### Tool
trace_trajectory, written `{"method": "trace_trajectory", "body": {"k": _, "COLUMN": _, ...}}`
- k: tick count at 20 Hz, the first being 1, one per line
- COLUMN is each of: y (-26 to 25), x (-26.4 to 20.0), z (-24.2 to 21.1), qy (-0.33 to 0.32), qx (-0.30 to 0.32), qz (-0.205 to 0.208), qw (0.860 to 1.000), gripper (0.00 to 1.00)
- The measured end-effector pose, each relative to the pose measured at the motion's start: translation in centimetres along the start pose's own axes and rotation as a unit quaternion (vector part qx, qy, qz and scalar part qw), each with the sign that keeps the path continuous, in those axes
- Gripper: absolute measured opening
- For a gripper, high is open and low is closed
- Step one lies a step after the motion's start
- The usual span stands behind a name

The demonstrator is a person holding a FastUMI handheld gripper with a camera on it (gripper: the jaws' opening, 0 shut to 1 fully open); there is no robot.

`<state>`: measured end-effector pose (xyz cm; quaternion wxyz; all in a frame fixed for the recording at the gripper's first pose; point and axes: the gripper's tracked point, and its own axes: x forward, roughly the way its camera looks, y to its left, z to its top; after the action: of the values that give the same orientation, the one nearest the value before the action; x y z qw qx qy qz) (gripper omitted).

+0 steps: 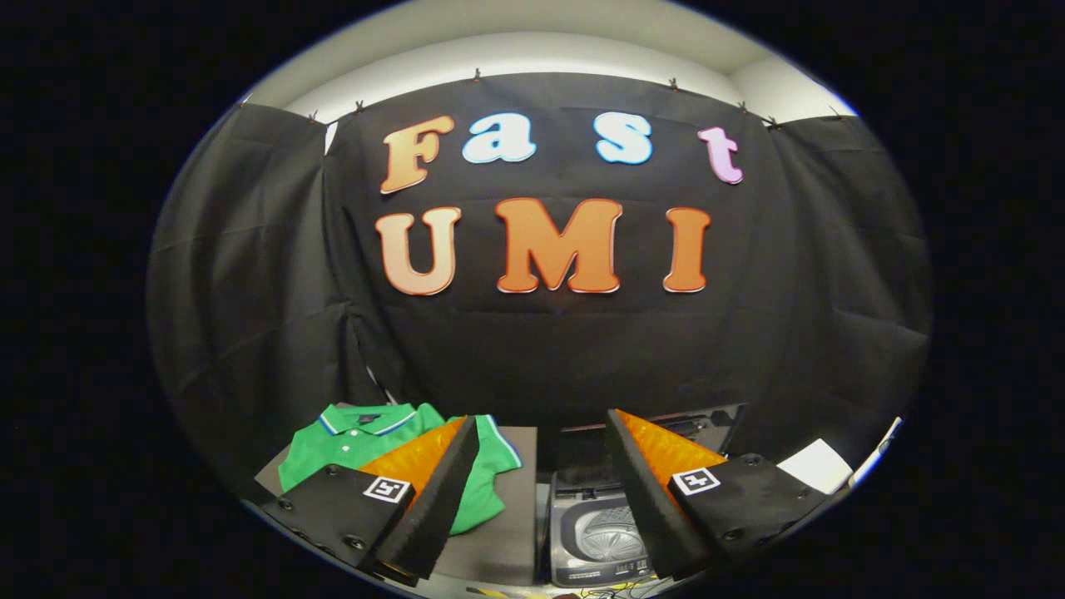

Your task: Put the clothes into the washing machine and then close the washing machine lid.

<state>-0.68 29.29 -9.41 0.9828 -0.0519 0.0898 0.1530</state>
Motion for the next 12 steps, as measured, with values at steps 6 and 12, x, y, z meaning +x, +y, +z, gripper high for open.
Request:
{"method": "trace_trajectory", "body": {"k": 6, "y": 7.5, "x": 2.4, "z": -3.8, "qy": 0.053, "qx": -0.013, "qz": 0.063, "qw": 0.997, "gripper": 0.98}}
{"method": "trace_trajectory", "body": {"k": 12, "y": 14.3, "x": 3.3, "z": -7.6, "qy": 0.102, "qx": -0.028, "qz": 0.125, "qw": 0.987, "gripper": 0.99}}
